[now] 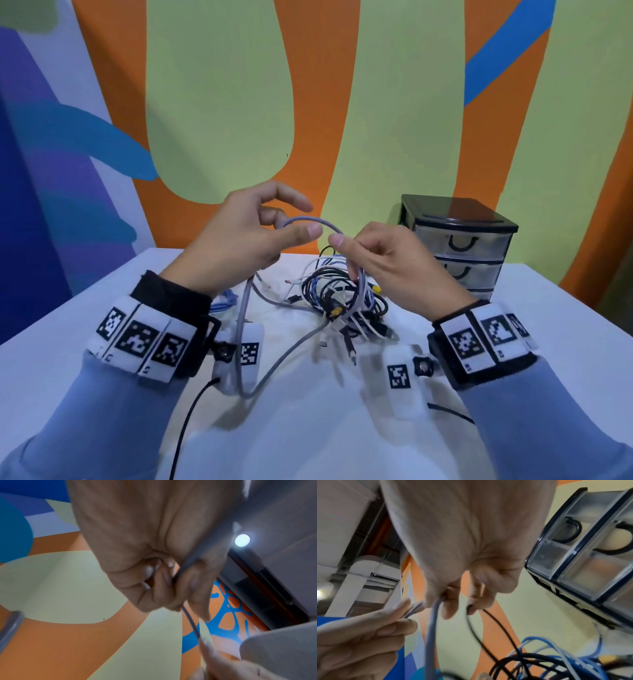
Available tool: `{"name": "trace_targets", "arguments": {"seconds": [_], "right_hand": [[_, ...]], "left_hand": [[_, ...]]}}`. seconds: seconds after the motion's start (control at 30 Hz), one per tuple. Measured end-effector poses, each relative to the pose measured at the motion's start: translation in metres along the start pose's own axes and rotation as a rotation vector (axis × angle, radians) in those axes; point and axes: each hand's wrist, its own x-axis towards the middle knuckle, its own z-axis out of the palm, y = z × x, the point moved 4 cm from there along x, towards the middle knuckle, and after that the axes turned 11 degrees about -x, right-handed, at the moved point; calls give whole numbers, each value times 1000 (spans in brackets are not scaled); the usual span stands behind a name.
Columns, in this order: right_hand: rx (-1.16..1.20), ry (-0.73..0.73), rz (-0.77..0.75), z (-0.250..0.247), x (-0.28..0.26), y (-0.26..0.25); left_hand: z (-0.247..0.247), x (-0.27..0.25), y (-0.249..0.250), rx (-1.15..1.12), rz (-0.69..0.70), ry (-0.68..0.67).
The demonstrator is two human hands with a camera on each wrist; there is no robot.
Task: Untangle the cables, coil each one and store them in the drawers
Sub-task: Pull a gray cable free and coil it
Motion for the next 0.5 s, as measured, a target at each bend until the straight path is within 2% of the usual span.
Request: {"name": "trace_targets", "arguments": {"seconds": [0.1, 0.17, 0.27, 0.33, 0.4, 0.5], "right_hand": [[-181, 110, 82, -2, 2, 7], [-173, 212, 120, -10, 3, 9], [46, 435, 223, -27, 3, 25], [355, 494, 301, -33, 2, 33], [683, 409, 295, -32, 3, 29], [986, 102, 217, -28, 3, 8]], "left_hand": [[-2, -3, -5, -73, -173, -145], [-5, -6, -7, -101, -263, -209], [-18, -8, -3, -140, -270, -206], [-28, -8, 3, -191, -219, -121], [-36, -5, 5, -280, -128, 39], [-42, 0, 10, -321, 111, 253]]}}
